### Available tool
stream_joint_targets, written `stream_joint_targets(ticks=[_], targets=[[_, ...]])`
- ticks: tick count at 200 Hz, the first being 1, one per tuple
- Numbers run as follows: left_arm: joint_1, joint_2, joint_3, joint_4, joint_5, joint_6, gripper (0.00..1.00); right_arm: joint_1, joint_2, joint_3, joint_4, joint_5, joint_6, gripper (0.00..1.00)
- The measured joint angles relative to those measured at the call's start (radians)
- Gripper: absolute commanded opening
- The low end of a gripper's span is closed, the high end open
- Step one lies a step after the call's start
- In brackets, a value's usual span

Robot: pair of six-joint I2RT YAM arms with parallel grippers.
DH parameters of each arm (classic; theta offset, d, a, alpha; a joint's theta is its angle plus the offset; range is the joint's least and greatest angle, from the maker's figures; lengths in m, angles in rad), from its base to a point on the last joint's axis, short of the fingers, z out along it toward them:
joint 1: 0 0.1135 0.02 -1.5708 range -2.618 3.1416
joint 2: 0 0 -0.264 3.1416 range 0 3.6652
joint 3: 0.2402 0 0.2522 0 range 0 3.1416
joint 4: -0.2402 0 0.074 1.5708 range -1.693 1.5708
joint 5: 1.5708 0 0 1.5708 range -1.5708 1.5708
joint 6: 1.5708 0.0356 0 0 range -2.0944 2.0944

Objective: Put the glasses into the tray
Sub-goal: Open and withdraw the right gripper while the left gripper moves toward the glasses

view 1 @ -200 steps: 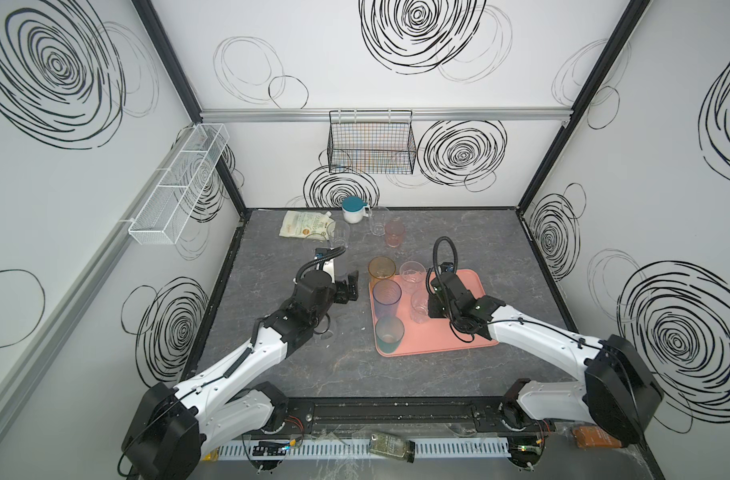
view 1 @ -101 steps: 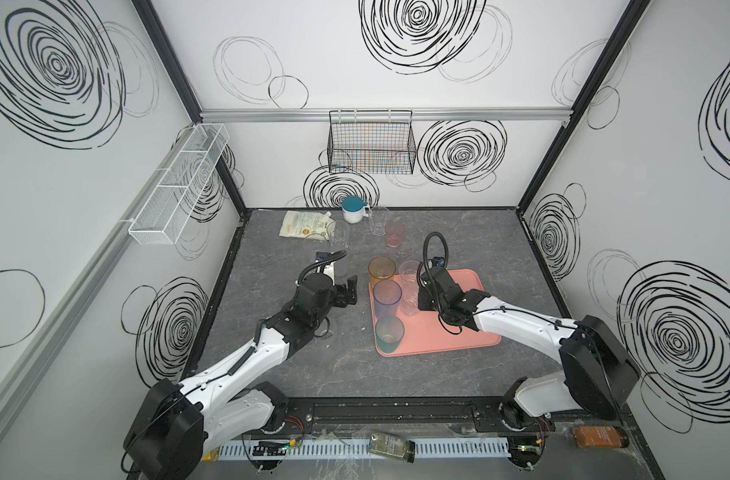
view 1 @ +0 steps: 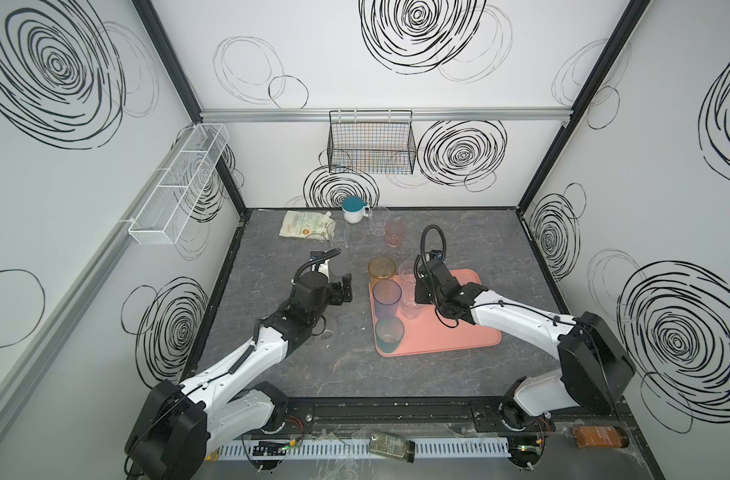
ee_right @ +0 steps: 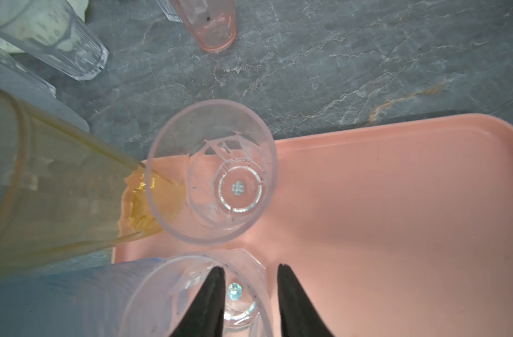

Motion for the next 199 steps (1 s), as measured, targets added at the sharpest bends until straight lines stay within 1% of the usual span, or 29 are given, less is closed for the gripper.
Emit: stream_joint_targets(ticks=[21, 40, 53, 64, 83, 98, 105, 124, 132, 146, 159, 181, 199], targets=[[0.044, 0.028, 0.069, -0.04, 0.01, 0.019, 0.99, 0.0, -0.033, 0.023, -0.004, 0.0, -0.004, 0.45], [0.088, 0.092, 0.185, -0.08, 0.035, 0.035, 0.97, -0.006, -0.078, 0.013, 0.016, 0.003, -0.018, 0.47], [0.137, 0.157, 0.28, -0.101, 0.086, 0.036, 0.94, -0.014, -0.105, -0.006, 0.044, 0.003, -0.026, 0.48], [0.191, 0.22, 0.354, -0.111, 0.146, 0.029, 0.89, -0.023, -0.113, -0.016, 0.057, 0.001, -0.029, 0.48], [0.288, 0.325, 0.44, -0.122, 0.23, 0.017, 0.89, -0.036, -0.113, -0.026, 0.074, -0.005, -0.032, 0.49], [0.35, 0.405, 0.483, -0.15, 0.262, 0.016, 0.88, -0.047, -0.112, -0.031, 0.083, -0.011, -0.032, 0.5], [0.375, 0.438, 0.499, -0.163, 0.271, 0.016, 0.86, -0.052, -0.111, -0.034, 0.089, -0.014, -0.032, 0.5], [0.433, 0.534, 0.553, -0.214, 0.306, 0.017, 0.75, -0.068, -0.104, -0.038, 0.098, -0.033, -0.032, 0.5], [0.45, 0.566, 0.573, -0.232, 0.321, 0.018, 0.74, -0.075, -0.101, -0.038, 0.098, -0.042, -0.033, 0.5], [0.47, 0.586, 0.574, -0.257, 0.333, 0.018, 0.74, -0.09, -0.093, -0.039, 0.098, -0.061, -0.035, 0.5], [0.474, 0.565, 0.533, -0.254, 0.341, 0.018, 0.73, -0.104, -0.087, -0.04, 0.1, -0.079, -0.035, 0.5], [0.476, 0.5, 0.426, -0.243, 0.359, 0.012, 0.69, -0.12, -0.079, -0.048, 0.12, -0.105, -0.035, 0.5], [0.475, 0.497, 0.403, -0.242, 0.373, 0.001, 0.65, -0.129, -0.07, -0.051, 0.128, -0.128, -0.035, 0.5]])
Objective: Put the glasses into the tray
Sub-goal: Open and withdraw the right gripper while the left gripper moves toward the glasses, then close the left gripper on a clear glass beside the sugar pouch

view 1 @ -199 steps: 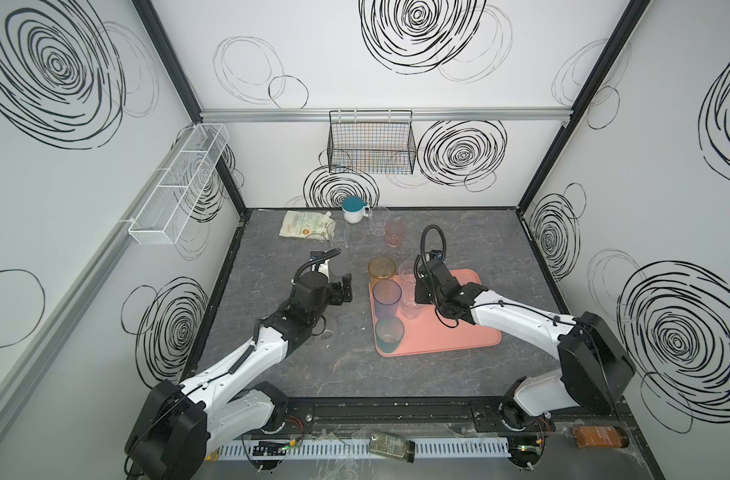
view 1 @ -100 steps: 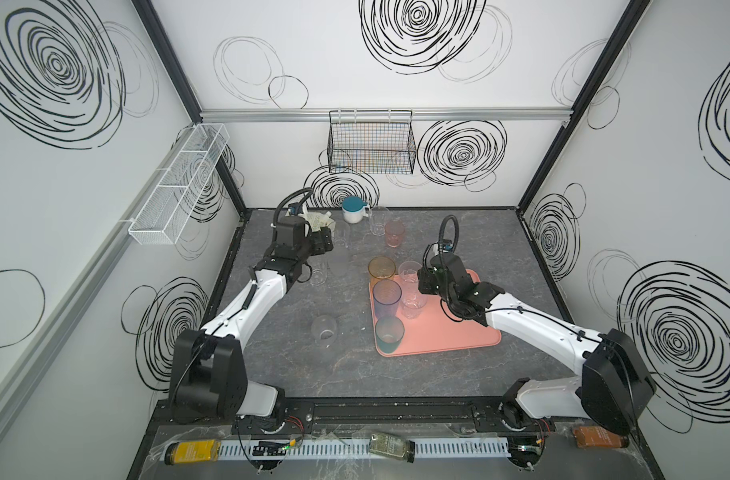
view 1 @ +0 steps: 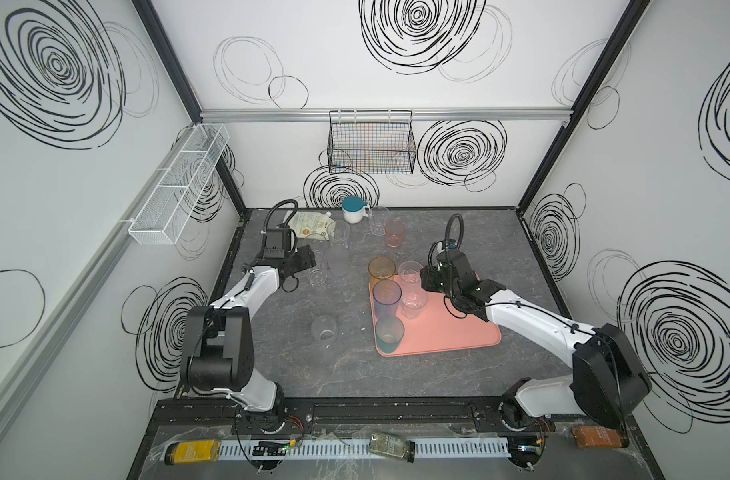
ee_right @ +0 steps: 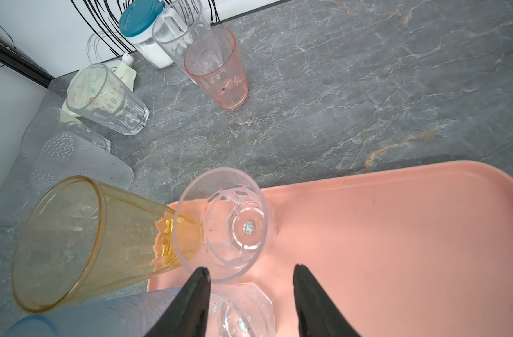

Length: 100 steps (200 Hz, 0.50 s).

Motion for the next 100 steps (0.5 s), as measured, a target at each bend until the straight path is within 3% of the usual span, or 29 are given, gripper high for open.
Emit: stream_joint_targets(ticks=[48, 100], targets=[[-0.02, 0.06, 0.016, 0.0, -0.014, 0.004, 0.49, -0.008, 0.006, -0.013, 0.016, -0.022, 0.0, 0.5], [-0.043, 0.099, 0.049, -0.04, -0.122, 0.067, 0.3, -0.01, 0.003, -0.026, 0.015, -0.032, 0.0, 0.51]])
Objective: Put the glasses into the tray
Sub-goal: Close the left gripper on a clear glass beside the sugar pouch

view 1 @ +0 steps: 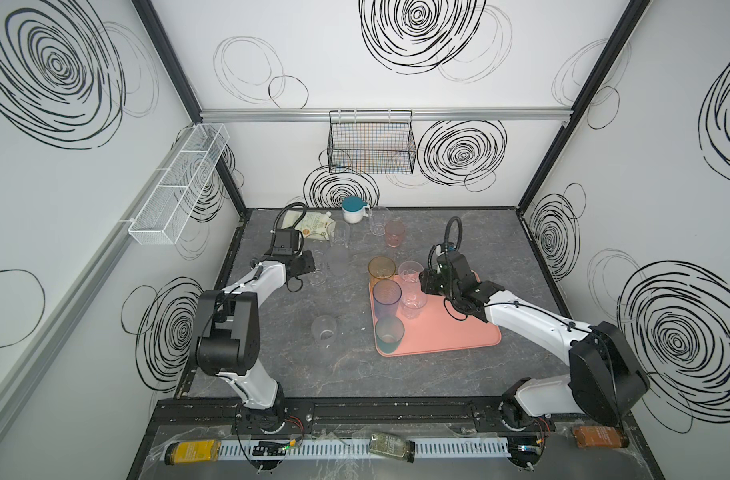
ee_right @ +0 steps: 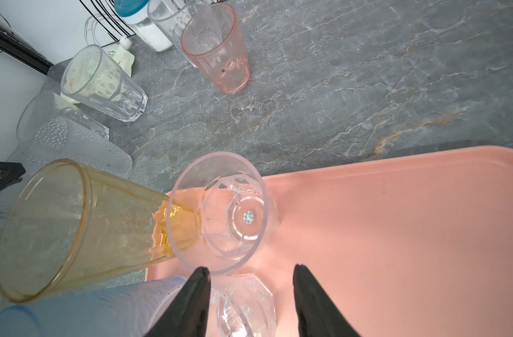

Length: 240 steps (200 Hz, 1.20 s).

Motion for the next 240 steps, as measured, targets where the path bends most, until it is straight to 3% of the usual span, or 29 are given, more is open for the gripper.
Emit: stream_joint_targets(ticks=[78, 81, 132, 178, 201, 240], targets=[[-0.015, -0.048, -0.036, -0.029, -0.05, 0.036, 0.04, -0.002, -0.002, 0.006, -0.009, -0.002, -0.011, 0.51], [-0.015, -0.053, -0.037, -0.031, -0.05, 0.036, 0.0, -0.002, -0.003, 0.007, -0.011, -0.001, -0.013, 0.51], [-0.003, -0.284, -0.1, -0.127, -0.014, 0.039, 0.0, -0.014, -0.077, -0.003, -0.016, 0.018, -0.021, 0.51], [-0.01, -0.48, -0.061, -0.206, 0.005, 0.029, 0.0, -0.046, -0.102, 0.008, -0.03, 0.031, -0.053, 0.51], [-0.105, -0.512, 0.005, -0.231, 0.001, 0.011, 0.0, -0.074, -0.102, 0.039, -0.035, 0.043, -0.06, 0.51], [-0.459, -0.479, 0.118, -0.229, 0.001, -0.031, 0.0, -0.149, -0.124, 0.026, -0.031, 0.003, -0.027, 0.51]])
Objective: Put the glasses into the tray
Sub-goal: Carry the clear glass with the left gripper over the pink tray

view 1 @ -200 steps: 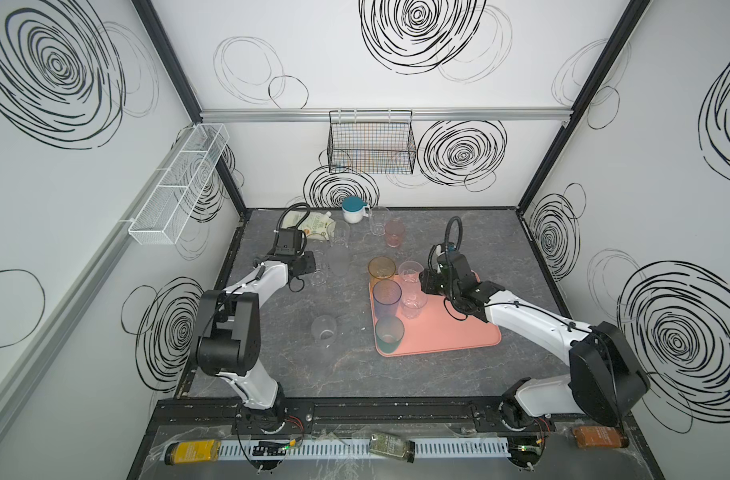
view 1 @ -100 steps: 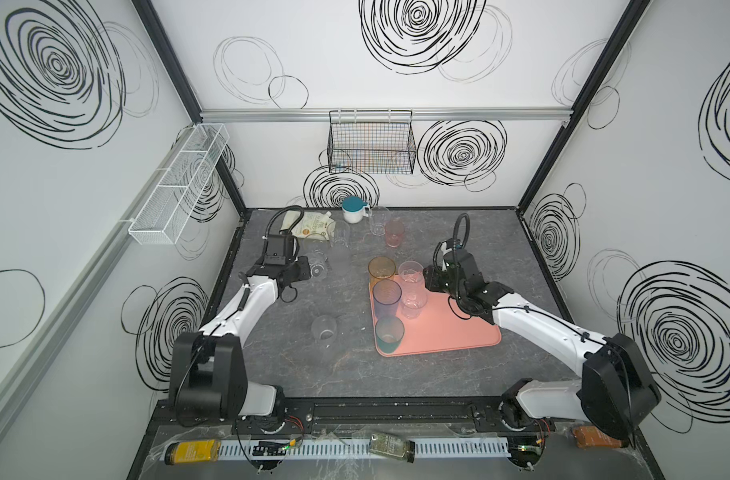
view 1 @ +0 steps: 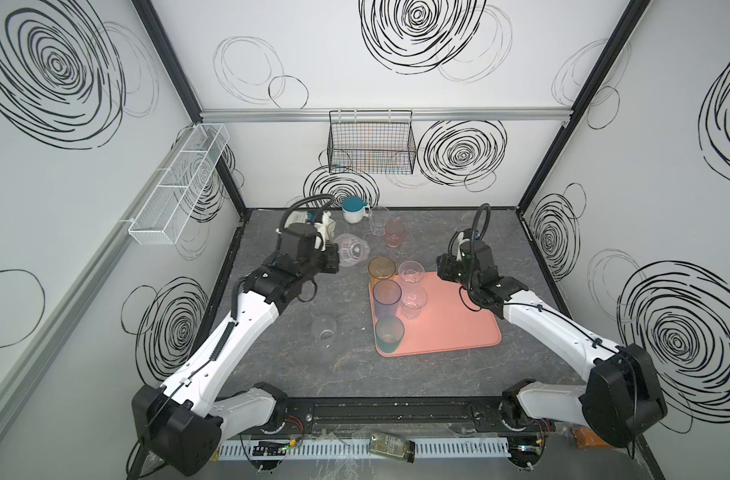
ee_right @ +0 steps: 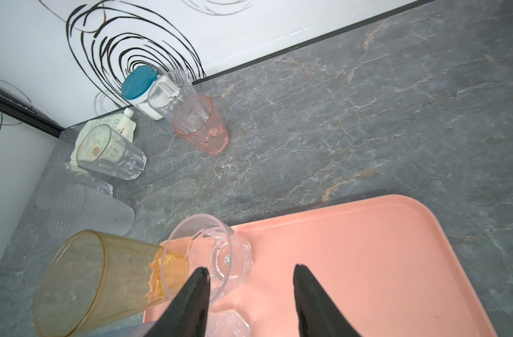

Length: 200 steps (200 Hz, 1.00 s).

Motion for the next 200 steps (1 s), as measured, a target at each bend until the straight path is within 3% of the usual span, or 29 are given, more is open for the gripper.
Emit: stream_joint_targets(ticks=[36, 66, 134, 200], targets=[[-0.289, 0.122, 0.071, 0.023, 0.005, -0.024, 0.0, -0.063, -0.05, -0.043, -0.006, -0.031, 0.03, 0.51], [-0.409, 0.258, 0.109, 0.013, 0.026, -0.016, 0.0, -0.118, -0.092, -0.072, -0.024, -0.047, 0.04, 0.51], [-0.473, 0.424, 0.125, -0.063, 0.04, 0.052, 0.0, -0.162, -0.172, -0.167, -0.027, -0.086, 0.066, 0.5], [-0.496, 0.549, 0.151, -0.103, -0.038, 0.119, 0.0, -0.162, -0.151, -0.174, -0.022, -0.116, 0.083, 0.5]])
